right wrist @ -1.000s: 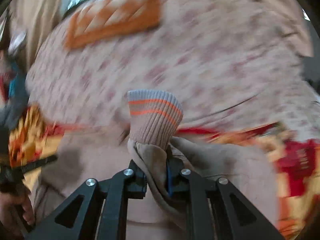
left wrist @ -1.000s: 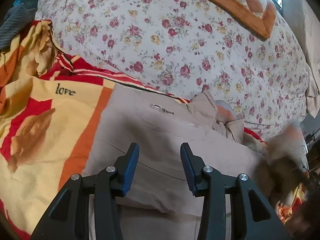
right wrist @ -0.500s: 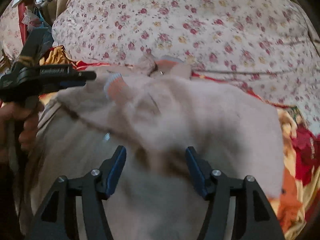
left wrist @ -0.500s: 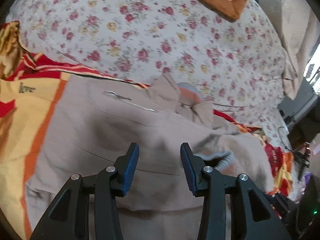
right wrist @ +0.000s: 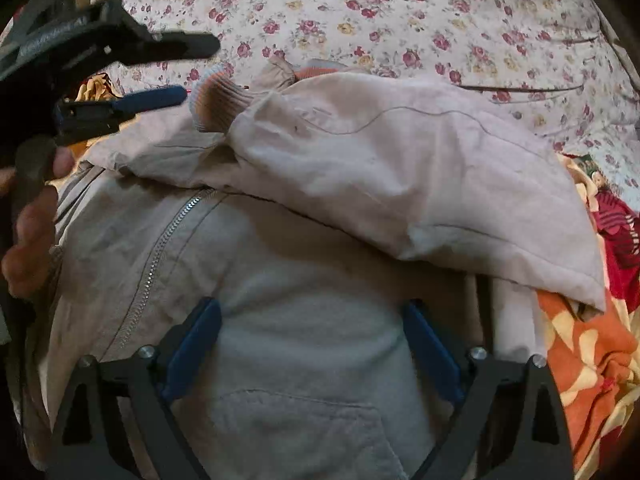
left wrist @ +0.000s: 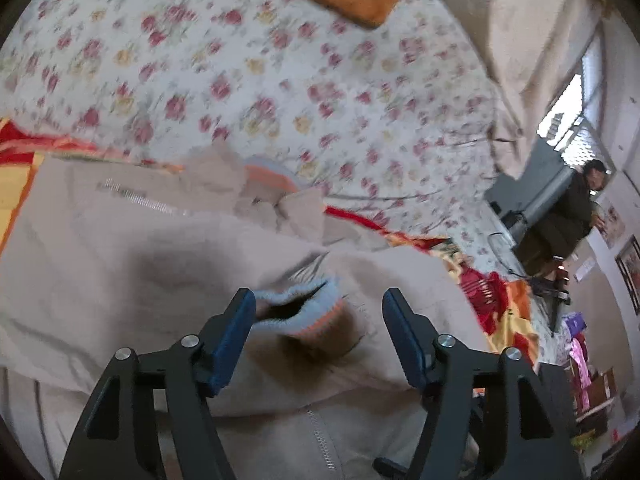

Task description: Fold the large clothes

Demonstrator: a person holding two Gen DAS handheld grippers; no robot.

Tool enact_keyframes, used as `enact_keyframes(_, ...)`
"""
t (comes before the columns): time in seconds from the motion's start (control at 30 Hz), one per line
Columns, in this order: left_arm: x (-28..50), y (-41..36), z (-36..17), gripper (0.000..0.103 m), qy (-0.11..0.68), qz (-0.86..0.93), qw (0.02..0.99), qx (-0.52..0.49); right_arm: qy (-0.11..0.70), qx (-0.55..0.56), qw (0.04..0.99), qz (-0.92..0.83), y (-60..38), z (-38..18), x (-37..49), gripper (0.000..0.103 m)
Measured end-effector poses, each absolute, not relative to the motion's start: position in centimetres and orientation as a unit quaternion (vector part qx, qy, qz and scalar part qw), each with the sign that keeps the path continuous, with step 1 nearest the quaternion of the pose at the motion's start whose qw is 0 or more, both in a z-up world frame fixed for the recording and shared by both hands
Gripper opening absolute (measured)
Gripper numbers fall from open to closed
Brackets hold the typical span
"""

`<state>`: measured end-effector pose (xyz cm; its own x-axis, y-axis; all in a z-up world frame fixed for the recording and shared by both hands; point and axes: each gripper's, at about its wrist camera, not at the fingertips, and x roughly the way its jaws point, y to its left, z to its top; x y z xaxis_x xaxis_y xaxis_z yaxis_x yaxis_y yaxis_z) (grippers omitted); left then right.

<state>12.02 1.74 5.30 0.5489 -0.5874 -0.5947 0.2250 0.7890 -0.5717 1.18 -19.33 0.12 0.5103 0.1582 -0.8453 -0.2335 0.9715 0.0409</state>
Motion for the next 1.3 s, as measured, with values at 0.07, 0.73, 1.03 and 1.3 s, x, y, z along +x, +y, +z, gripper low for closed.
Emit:
enact_keyframes(0.07, 12.4, 2.1, 3.9, 0.061, 0.438, -0.219, 0.839, -0.236, 0.482, -0.042, 0.868, 0.109, -19.1, 0.2, 1.3, 0.096)
enact_keyframes(0.73, 11.3, 2.3, 7.6, 0.008, 0.363, -0.302, 0.844, -0.254, 0.48, -0.051, 0.87, 0.1, -19.3, 0.0, 1.6, 0.103)
enact_keyframes(1.03, 9.5, 13.3, 11.8, 0.009, 0.263, -0.159, 0.918, -0.252, 0.476, -0.056, 0.872, 0.099, -19.4, 0.0, 1.4, 0.103)
enact_keyframes(1.3, 13.1, 16.0, 2.4, 0.02, 0.424, -0.042, 0.861, -0.278, 0.476, -0.056, 0.872, 0.098, -19.5, 0.1, 1.4, 0.103)
